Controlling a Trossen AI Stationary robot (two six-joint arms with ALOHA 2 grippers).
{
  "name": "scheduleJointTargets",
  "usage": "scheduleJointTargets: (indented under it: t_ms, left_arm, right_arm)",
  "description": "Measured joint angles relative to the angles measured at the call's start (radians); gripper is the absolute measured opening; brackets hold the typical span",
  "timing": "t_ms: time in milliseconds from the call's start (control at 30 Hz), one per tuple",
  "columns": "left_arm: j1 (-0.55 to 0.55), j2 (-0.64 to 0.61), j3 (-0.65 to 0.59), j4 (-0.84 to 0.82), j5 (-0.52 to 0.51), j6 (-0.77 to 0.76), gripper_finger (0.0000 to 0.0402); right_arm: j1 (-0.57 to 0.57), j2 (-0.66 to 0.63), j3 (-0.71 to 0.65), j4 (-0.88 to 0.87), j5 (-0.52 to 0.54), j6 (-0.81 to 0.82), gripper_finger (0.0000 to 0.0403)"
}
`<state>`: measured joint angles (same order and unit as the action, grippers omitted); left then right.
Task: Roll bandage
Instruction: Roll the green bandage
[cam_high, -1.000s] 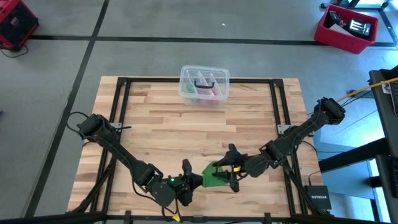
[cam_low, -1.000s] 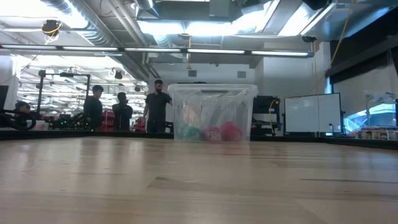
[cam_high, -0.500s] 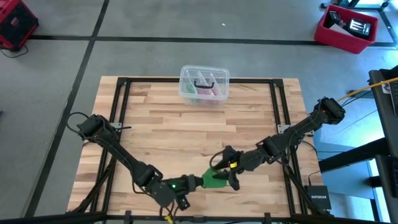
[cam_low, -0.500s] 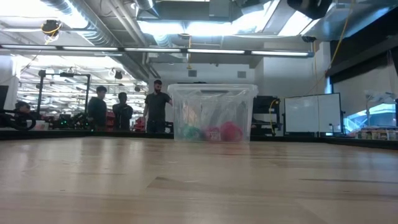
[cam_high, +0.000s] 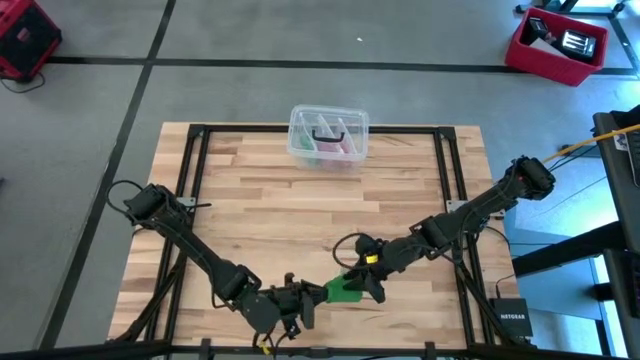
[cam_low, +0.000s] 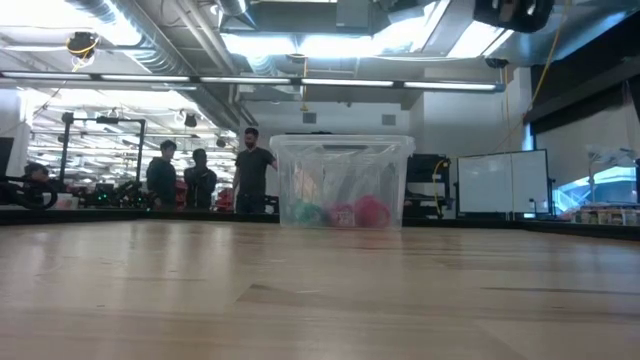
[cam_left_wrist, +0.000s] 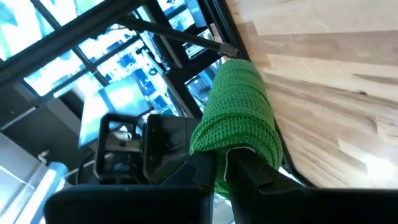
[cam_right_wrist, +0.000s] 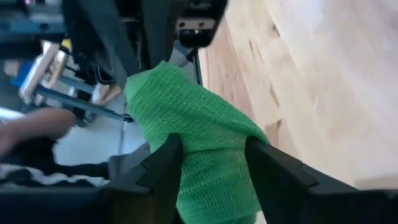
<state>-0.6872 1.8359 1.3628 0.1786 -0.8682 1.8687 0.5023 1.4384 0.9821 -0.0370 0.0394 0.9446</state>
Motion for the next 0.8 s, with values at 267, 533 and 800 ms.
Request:
scheduleJointTargets:
  t_ms: [267, 533, 800]
  left_arm:
    - [0.001, 0.000, 0.000, -0.012, 0.001, 0.024, 0.0017]
    - [0.000, -0.001, 0.000, -0.021, -0.009, 0.018, 0.0017]
    - [0.000, -0.004, 0.002, -0.032, 0.007, -0.187, 0.0017]
  right_arm:
    - [-0.059, 0.000, 0.000, -0.038, -0.130, 0.253, 0.0184]
    - [-0.120, 0.001, -0.001, -0.029, -0.217, 0.236, 0.0184]
    - [-0.131, 0.002, -0.002, -0.018, -0.383, 0.189, 0.0184]
